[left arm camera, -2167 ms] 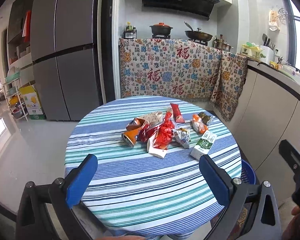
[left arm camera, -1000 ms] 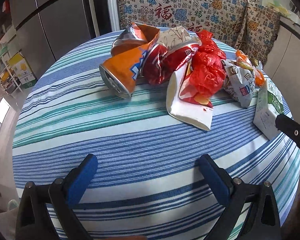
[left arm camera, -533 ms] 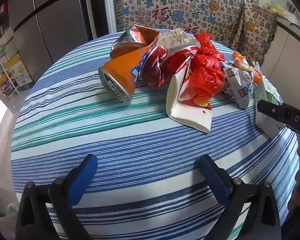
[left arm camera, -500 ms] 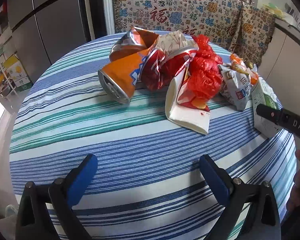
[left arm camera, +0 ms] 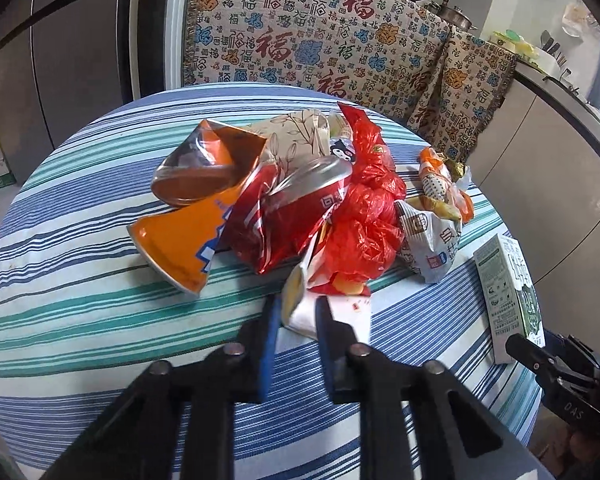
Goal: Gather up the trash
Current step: 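Grasp the green-and-white milk carton with the right tool while the left tool grasps the paper wrapper, then carry the milk carton and paper wrapper to the blue wastebasket and release both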
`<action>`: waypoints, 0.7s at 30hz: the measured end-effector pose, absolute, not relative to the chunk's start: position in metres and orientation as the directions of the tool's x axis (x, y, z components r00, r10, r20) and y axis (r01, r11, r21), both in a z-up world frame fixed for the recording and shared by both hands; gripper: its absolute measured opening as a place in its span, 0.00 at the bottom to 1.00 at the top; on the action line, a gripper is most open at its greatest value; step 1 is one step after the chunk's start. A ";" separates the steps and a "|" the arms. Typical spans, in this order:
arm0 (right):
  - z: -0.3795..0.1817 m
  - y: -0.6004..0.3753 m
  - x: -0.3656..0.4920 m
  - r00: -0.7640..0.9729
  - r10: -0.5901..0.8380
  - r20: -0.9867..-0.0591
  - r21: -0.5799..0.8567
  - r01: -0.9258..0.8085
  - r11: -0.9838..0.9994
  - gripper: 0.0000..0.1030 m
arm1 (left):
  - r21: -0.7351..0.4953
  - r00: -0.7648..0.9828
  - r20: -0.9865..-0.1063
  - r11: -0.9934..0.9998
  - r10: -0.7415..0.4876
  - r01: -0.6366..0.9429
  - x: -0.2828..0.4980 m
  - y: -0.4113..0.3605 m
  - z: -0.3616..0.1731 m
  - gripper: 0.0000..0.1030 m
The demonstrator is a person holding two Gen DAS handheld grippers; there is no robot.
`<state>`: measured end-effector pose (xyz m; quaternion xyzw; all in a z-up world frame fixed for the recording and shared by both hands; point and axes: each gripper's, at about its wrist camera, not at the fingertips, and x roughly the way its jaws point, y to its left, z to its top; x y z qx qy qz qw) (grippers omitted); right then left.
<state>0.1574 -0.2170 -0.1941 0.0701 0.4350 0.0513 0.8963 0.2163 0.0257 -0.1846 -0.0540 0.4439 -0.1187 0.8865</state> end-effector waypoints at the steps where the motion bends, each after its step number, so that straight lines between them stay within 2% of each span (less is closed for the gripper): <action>1: -0.194 -0.218 0.156 0.614 0.155 -0.774 0.168 -0.037 0.985 0.53 | -0.196 0.582 -0.771 0.966 -0.257 0.166 0.214 0.025 -0.185 0.07; 4: -0.195 -0.220 0.154 0.607 0.169 -0.777 0.173 -0.053 0.983 0.52 | -0.194 0.592 -0.763 0.965 -0.260 0.175 0.200 0.027 -0.181 0.05; 10: -0.193 -0.224 0.143 0.566 0.211 -0.797 0.196 -0.088 0.977 0.52 | -0.159 0.551 -0.801 0.971 -0.234 0.180 0.142 0.030 -0.177 0.06; 13: -0.192 -0.222 0.137 0.549 0.224 -0.805 0.205 -0.097 0.974 0.52 | -0.164 0.548 -0.801 0.968 -0.242 0.188 0.123 0.030 -0.179 0.13; 14: -0.192 -0.223 0.136 0.545 0.225 -0.808 0.205 -0.099 0.974 0.53 | -0.173 0.542 -0.801 0.965 -0.255 0.199 0.121 0.030 -0.180 0.26; 15: -0.191 -0.223 0.136 0.538 0.226 -0.812 0.205 -0.100 0.974 0.53 | -0.183 0.538 -0.798 0.960 -0.271 0.211 0.121 0.029 -0.180 0.47; 16: -0.191 -0.223 0.136 0.533 0.228 -0.815 0.207 -0.100 0.973 0.54 | -0.188 0.541 -0.793 0.958 -0.279 0.219 0.122 0.029 -0.180 0.55; 17: -0.190 -0.223 0.136 0.529 0.228 -0.817 0.209 -0.097 0.973 0.58 | -0.183 0.549 -0.789 0.958 -0.277 0.220 0.123 0.028 -0.180 0.61; 18: -0.189 -0.224 0.136 0.524 0.227 -0.821 0.208 -0.096 0.973 0.64 | -0.178 0.550 -0.787 0.956 -0.280 0.231 0.125 0.027 -0.179 0.61; 21: -0.185 -0.227 0.143 0.511 0.220 -0.831 0.201 -0.092 0.975 0.72 | -0.155 0.551 -0.787 0.953 -0.278 0.261 0.132 0.023 -0.177 0.61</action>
